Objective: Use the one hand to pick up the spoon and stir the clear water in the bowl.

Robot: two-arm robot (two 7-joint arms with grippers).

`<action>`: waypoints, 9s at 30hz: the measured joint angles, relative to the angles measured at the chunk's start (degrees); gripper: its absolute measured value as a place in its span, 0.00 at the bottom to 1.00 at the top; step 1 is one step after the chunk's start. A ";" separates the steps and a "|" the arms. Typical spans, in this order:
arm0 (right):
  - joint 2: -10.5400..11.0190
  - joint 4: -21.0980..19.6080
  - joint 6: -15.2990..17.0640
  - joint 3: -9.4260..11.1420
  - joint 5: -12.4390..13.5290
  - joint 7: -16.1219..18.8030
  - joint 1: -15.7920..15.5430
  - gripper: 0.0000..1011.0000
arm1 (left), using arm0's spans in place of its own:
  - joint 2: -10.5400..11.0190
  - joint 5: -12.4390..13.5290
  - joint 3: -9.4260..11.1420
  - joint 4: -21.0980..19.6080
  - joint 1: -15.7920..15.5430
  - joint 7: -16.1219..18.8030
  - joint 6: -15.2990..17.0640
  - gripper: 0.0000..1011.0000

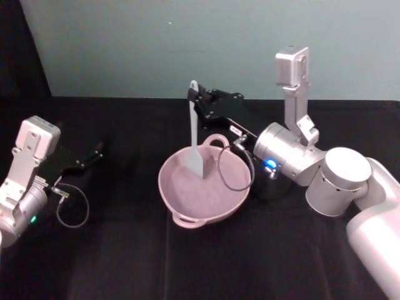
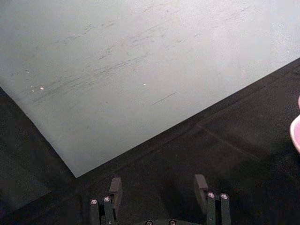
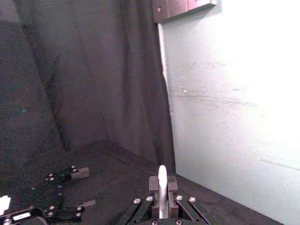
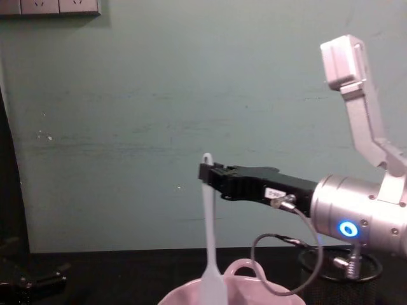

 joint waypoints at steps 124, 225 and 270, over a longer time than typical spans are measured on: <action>1.75 -3.36 1.13 0.53 -1.61 -0.99 -1.26 0.11 | 0.00 0.00 0.00 0.00 0.00 0.00 0.00 1.00; 7.03 -8.44 3.51 13.73 16.17 -6.03 -11.81 0.11 | 0.00 0.00 0.00 0.00 0.00 0.00 0.00 1.00; 9.73 -3.44 4.52 12.75 25.93 -3.74 -11.03 0.24 | 0.00 0.00 0.00 0.00 0.00 0.00 0.00 1.00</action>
